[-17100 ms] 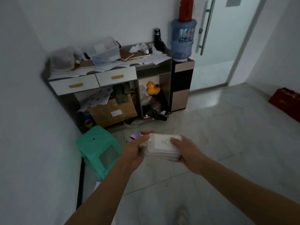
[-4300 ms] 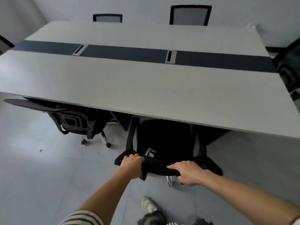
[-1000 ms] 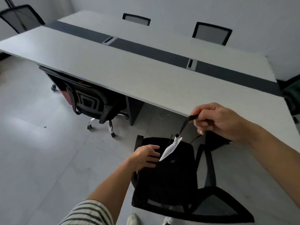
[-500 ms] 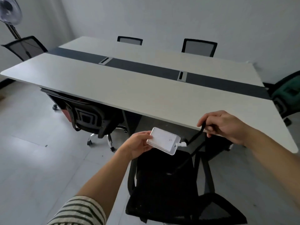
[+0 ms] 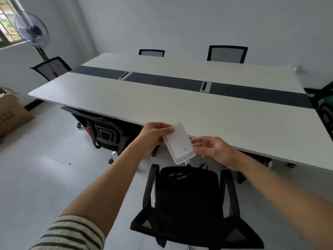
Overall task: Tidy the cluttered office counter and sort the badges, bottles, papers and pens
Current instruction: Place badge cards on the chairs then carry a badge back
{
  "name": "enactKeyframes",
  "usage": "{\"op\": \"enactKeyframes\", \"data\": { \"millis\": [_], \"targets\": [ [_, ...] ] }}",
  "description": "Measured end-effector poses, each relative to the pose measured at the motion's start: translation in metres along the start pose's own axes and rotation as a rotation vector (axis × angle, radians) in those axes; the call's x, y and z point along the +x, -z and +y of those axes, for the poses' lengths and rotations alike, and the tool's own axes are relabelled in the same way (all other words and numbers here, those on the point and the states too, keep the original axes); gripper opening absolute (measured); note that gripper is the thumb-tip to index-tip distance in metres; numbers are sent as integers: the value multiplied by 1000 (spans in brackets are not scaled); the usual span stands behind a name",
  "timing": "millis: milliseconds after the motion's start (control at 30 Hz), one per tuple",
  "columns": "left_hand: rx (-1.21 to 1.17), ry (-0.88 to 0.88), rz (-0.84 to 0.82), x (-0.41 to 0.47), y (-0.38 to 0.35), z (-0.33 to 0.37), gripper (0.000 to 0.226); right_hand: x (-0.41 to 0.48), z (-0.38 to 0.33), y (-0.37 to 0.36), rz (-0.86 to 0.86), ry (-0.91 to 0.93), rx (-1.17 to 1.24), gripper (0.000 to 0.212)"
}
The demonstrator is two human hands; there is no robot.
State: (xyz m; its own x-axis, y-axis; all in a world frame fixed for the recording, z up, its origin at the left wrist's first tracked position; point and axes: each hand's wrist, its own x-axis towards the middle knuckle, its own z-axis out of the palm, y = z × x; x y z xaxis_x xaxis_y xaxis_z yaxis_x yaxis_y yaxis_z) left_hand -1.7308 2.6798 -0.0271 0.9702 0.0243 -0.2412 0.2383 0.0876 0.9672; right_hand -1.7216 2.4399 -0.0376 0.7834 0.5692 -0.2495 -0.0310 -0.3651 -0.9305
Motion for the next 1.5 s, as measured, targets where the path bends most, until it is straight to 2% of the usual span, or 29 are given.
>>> {"op": "enactKeyframes", "data": {
  "millis": [100, 200, 300, 400, 533, 633, 767, 867, 967, 1033, 1167, 1267, 1333, 1500],
  "targets": [
    [7, -55, 28, -7, -1, 10, 8, 0, 6, -9, -83, -15, -71, 16],
    [-56, -81, 96, -14, 4, 18, 7, -5, 11, -12, -172, -60, -85, 18],
    [-64, -77, 131, -21, 3, 16, 7, -7, 9, -13, -121, -19, 99, 28],
    [-142, -56, 147, -26, -1, 8, 14, -5, 6, -18, -17, 49, 218, 18],
    [-265, 41, 61, -36, -19, -16, 22, -7, 6, -24, -4, 10, 286, 20],
    [-402, 113, 43, -37, -25, -35, 41, -15, 13, -26, -15, -52, 177, 26],
    [-580, 177, 83, -41, -12, -59, 40, -37, 58, -17, 1, -138, -188, 24],
    [-579, 245, 129, -52, 2, -88, 37, -64, 109, -17, -128, -267, -451, 49],
    [-352, 363, 242, -64, 9, -122, 29, -93, 157, -32, -311, -353, -624, 87],
    [-75, 429, 334, -73, 11, -152, 30, -108, 185, -47, -367, -373, -742, 92],
    [408, 417, 506, -92, 15, -212, 26, -120, 219, -72, -255, -281, -1013, 66],
    [830, 363, 554, -105, 8, -233, 32, -115, 228, -75, -239, -270, -1071, 55],
    [943, 307, 576, -106, 1, -235, 36, -111, 232, -74, -226, -288, -1068, 53],
    [1030, 263, 564, -73, -9, -233, 38, -87, 232, -53, -190, -321, -1049, 56]
  ]
}}
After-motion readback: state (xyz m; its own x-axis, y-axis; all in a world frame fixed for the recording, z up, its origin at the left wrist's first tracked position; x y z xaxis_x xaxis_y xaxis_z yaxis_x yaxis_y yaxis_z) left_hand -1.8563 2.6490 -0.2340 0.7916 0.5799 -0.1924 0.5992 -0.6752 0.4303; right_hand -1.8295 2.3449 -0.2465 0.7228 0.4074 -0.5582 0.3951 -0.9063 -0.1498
